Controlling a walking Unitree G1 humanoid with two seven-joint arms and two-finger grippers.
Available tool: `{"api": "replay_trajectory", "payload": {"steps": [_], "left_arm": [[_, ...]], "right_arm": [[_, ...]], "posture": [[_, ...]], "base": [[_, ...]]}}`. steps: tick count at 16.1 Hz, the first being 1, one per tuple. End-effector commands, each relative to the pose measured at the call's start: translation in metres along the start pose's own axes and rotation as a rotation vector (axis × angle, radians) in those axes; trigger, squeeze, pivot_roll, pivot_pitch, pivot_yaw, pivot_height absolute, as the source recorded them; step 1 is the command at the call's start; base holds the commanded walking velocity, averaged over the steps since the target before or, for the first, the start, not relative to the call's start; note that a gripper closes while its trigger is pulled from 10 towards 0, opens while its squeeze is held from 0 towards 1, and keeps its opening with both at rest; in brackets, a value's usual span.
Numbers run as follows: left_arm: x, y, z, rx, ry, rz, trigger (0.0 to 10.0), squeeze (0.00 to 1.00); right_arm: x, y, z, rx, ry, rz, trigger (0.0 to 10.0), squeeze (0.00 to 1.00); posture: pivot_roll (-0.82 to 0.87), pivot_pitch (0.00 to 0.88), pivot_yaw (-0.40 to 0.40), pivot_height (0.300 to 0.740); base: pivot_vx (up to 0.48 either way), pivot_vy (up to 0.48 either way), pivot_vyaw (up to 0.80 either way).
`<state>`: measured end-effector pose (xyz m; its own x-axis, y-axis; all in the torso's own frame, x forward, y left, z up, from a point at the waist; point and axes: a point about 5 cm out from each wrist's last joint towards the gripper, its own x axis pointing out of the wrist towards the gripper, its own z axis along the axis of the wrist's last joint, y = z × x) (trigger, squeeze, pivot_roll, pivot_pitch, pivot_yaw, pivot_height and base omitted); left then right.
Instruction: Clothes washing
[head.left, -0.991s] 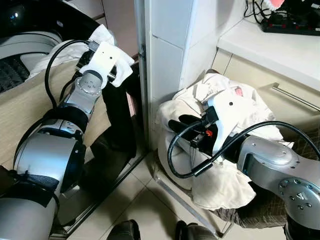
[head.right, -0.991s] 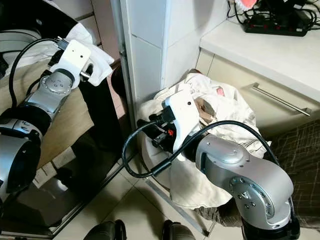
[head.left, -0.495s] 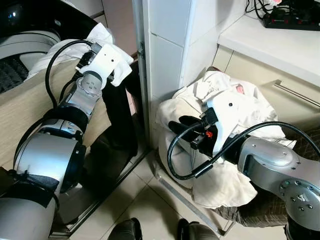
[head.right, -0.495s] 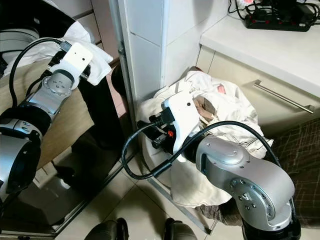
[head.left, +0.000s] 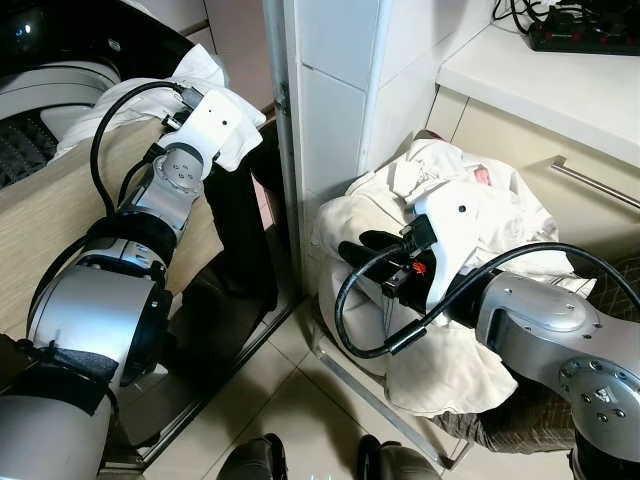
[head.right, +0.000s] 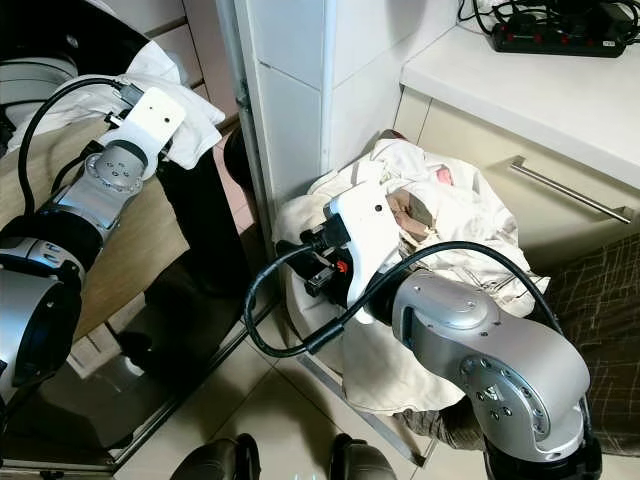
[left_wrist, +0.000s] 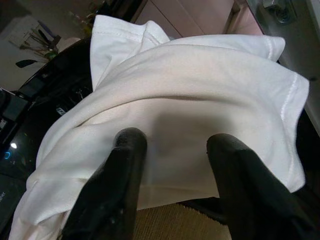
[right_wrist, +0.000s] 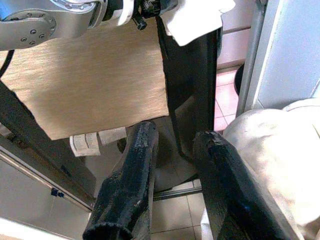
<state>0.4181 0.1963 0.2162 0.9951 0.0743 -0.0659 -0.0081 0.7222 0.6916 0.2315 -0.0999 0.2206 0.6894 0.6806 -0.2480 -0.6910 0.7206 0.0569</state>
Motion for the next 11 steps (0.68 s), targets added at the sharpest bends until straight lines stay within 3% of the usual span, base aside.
{"api": "replay_trajectory", "payload": {"steps": [1,6,8,9,11], "left_arm": [[-0.001,0.002,-0.009,0.006,0.039,0.009,0.0,0.00],[0.000,0.009,-0.001,0.028,0.013,0.046,0.0,0.00],[0.003,0.030,0.027,0.066,-0.075,0.153,0.0,0.00],[0.002,0.051,0.052,0.063,-0.152,0.252,0.0,0.00],[-0.001,0.072,0.074,0.030,-0.224,0.344,0.0,0.00]], "right_arm": [[-0.003,0.001,0.000,-0.005,0.002,-0.001,10.0,0.00],[-0.002,0.000,0.000,-0.007,-0.002,-0.002,10.0,0.00],[0.000,-0.002,0.004,-0.014,-0.018,-0.006,10.0,0.00],[0.002,-0.003,0.008,-0.017,-0.031,-0.009,10.0,0.00],[0.003,-0.003,0.009,-0.018,-0.037,-0.011,10.0,0.00]], "posture": [[-0.26,0.175,0.052,0.740],[-0.25,0.162,0.054,0.740],[-0.24,0.143,0.063,0.740],[-0.23,0.138,0.067,0.740],[-0.23,0.136,0.070,0.740]], "base": [[0.000,0.000,0.00],[0.000,0.000,0.00],[0.000,0.000,0.00],[0.000,0.000,0.00],[0.000,0.000,0.00]]}}
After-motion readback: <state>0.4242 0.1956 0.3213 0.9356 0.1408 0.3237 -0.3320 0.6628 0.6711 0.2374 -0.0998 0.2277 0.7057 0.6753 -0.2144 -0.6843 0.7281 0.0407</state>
